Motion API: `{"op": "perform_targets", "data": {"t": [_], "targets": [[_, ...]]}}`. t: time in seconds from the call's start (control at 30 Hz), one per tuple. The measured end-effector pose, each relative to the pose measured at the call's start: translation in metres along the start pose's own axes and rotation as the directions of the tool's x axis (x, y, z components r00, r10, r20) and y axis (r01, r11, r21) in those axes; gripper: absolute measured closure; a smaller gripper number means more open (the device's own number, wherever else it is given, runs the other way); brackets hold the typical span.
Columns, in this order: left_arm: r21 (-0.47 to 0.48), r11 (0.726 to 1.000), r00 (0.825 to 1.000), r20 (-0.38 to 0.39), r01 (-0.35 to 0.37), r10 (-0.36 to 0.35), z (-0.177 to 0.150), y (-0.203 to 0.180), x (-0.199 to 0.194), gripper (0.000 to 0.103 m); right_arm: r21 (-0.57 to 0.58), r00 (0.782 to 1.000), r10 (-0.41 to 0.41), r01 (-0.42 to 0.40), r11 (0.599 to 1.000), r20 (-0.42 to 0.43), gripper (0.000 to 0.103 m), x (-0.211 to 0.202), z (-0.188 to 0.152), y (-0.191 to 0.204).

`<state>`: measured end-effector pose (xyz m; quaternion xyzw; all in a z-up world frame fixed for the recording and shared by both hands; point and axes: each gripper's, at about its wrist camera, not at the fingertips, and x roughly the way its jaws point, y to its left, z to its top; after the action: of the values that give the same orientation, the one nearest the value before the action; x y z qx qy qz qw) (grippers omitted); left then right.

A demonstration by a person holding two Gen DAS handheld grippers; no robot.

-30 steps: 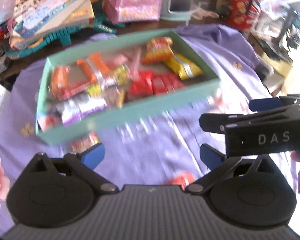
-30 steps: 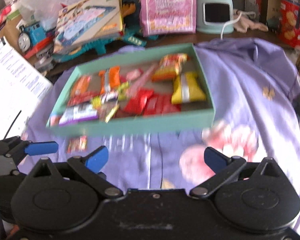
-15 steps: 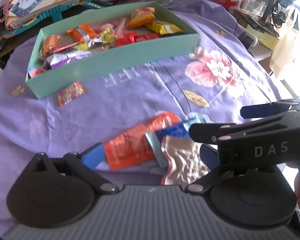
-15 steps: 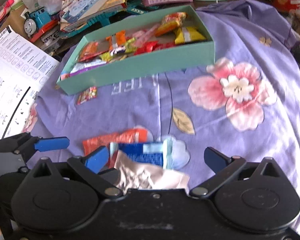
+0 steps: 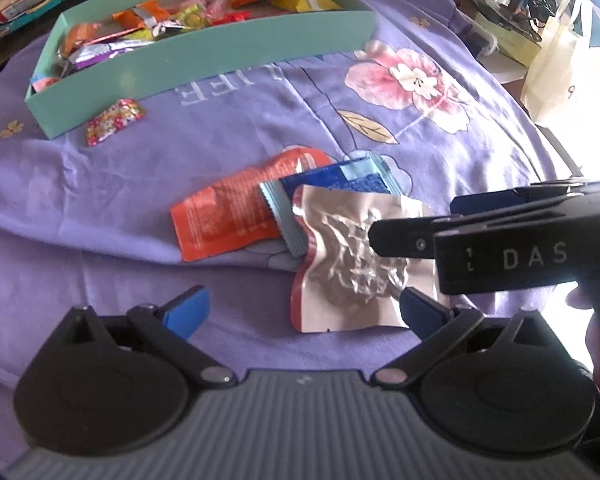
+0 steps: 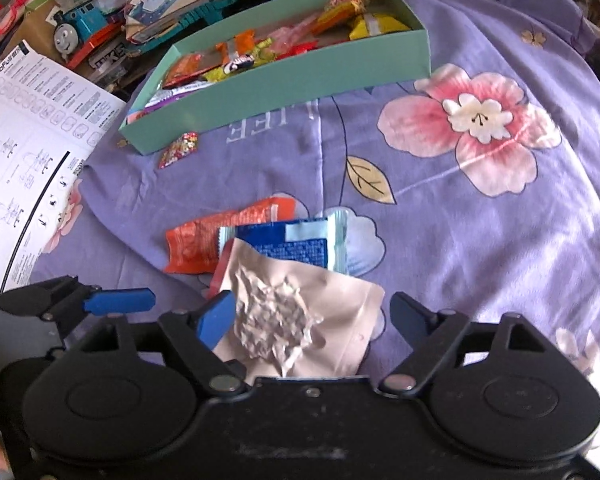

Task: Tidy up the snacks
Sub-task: 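Grasp the silver foil packet with the left tool while the right tool moves beside it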

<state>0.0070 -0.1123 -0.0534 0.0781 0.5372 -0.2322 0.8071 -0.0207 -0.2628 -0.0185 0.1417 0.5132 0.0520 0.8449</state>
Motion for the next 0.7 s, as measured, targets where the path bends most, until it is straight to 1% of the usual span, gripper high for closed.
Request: {"op": "perform_targets", "data": {"t": [0.1, 0.13, 0.17, 0.2, 0.23, 0.27, 0.33, 0.4, 0.47, 0.5, 0.53, 0.7], "targets": [[0.01, 1.0, 1.0, -0.014, 0.015, -0.015, -0.002, -0.004, 0.004, 0.0, 0.017, 1.0, 0.0, 0.001, 1.0, -0.012, 0.017, 0.003, -0.002, -0.004], [0.015, 1.0, 1.0, -0.011, 0.011, -0.011, -0.002, -0.006, 0.006, 0.002, 0.023, 1.0, 0.002, -0.001, 1.0, -0.021, 0.017, 0.006, -0.004, -0.005], [0.02, 1.0, 1.0, 0.0, 0.001, -0.001, -0.003, -0.007, 0.007, 0.016, 0.025, 1.0, 0.007, -0.006, 1.0, -0.028, 0.021, 0.007, -0.005, -0.005], [0.024, 1.0, 1.0, 0.005, -0.008, 0.008, -0.003, -0.008, 0.009, 0.04, 0.027, 0.999, 0.022, -0.021, 0.999, -0.033, 0.029, 0.01, -0.007, -0.004], [0.02, 1.0, 1.0, 0.001, 0.009, -0.009, -0.002, -0.008, 0.011, 0.046, 0.031, 0.999, 0.031, -0.03, 0.999, -0.037, 0.032, 0.012, -0.008, -0.004], [0.006, 0.999, 0.999, 0.011, 0.038, -0.038, -0.001, -0.006, 0.01, 0.055, 0.026, 0.999, 0.023, -0.022, 0.999, -0.028, 0.034, 0.012, -0.008, -0.002], [0.01, 1.0, 0.999, 0.027, 0.021, -0.022, 0.001, -0.008, 0.009, 0.055, 0.016, 1.0, 0.011, -0.011, 1.0, -0.019, 0.04, 0.013, -0.006, -0.001], [-0.002, 1.0, 0.999, 0.041, 0.015, -0.015, 0.004, -0.006, 0.011, 0.055, 0.03, 1.0, 0.012, -0.012, 0.999, -0.015, 0.046, 0.015, -0.002, -0.004], [-0.022, 1.0, 0.999, 0.051, 0.019, -0.018, 0.008, -0.002, 0.012, 0.057, 0.044, 1.0, 0.016, -0.015, 0.999, -0.012, 0.046, 0.017, 0.003, -0.007], [-0.024, 1.0, 0.998, 0.058, 0.014, -0.012, 0.011, -0.001, 0.012, 0.061, 0.046, 1.0, 0.014, -0.014, 0.999, -0.01, 0.046, 0.018, 0.006, -0.008], [-0.027, 1.0, 0.998, 0.067, 0.003, -0.001, 0.015, 0.0, 0.013, 0.062, 0.047, 1.0, 0.011, -0.011, 0.999, -0.008, 0.046, 0.02, 0.01, -0.008], [-0.047, 0.999, 0.997, 0.08, -0.015, 0.019, 0.043, 0.01, 0.023, 0.064, 0.075, 1.0, 0.022, -0.022, 0.997, 0.004, 0.047, 0.031, 0.03, -0.014]]}}
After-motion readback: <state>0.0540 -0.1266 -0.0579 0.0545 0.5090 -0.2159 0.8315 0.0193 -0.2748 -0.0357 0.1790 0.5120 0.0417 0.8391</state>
